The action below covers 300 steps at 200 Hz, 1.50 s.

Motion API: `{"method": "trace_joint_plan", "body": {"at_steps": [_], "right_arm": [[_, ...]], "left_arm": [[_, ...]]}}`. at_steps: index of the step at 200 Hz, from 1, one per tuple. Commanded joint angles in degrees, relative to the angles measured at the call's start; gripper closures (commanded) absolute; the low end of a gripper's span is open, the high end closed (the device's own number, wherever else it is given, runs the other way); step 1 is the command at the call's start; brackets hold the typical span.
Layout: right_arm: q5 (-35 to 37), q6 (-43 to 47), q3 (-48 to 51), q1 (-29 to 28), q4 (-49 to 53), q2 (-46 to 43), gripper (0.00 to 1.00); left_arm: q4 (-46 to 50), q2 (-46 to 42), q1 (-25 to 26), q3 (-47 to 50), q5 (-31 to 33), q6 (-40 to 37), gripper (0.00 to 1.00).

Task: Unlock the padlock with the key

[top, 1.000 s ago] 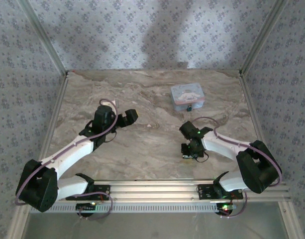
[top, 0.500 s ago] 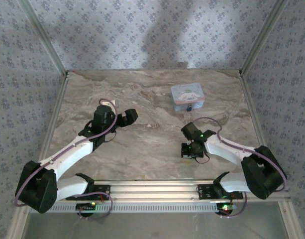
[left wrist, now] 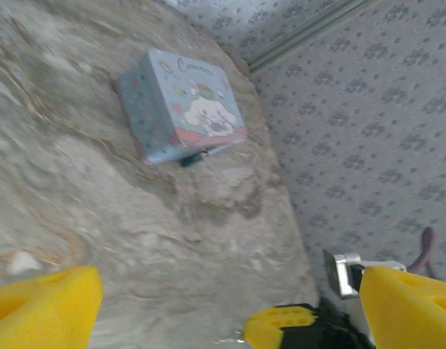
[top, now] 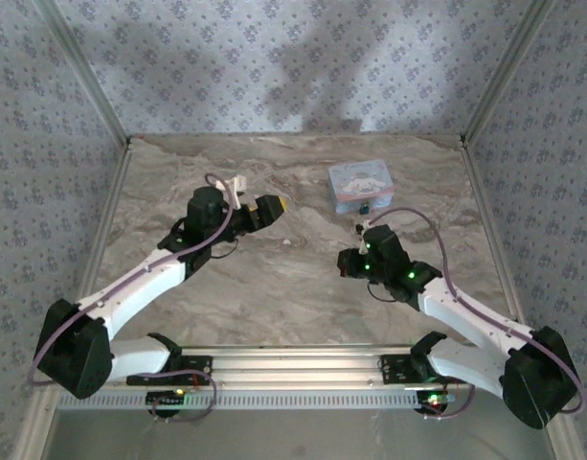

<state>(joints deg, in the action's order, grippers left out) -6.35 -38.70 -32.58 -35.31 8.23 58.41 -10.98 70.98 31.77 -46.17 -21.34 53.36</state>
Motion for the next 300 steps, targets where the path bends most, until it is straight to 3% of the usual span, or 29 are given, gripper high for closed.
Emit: {"method": "trace_joint_plan", "body": {"at_steps": [1,28,72,139,221,300], "right_arm": [[1.5,-3.2,0.4,-0.6,-10.3,-0.9,1.00],[4.7,-2.6,-1.7,-1.6,-14.3,0.4,1.00],[6.9,-0.8,-6.0,-3.7,-18.9,5.9,1.00],[7.4,-0.3,-9.4,-6.8,-22.0,11.7,1.00],[7.1,-0.1,-10.0,-8.0,-21.8,13.0,1.00],[7.0,-0.1,-9.9,-8.1,-21.9,12.4,1.00]], "left_arm": [[-2.5,2.9,0.8,-1.1,-2.4,14.4,0.09],[-10.3,4.9,2.1,1.4,-2.3,27.1,0.10],[-17.3,7.9,4.5,3.8,-1.5,38.0,0.14],[-20.6,10.8,6.6,5.0,-0.6,41.8,0.18],[-20.3,11.5,6.7,5.1,-0.2,41.9,0.49],[-19.7,12.3,6.7,4.8,0.0,40.8,0.89]]}}
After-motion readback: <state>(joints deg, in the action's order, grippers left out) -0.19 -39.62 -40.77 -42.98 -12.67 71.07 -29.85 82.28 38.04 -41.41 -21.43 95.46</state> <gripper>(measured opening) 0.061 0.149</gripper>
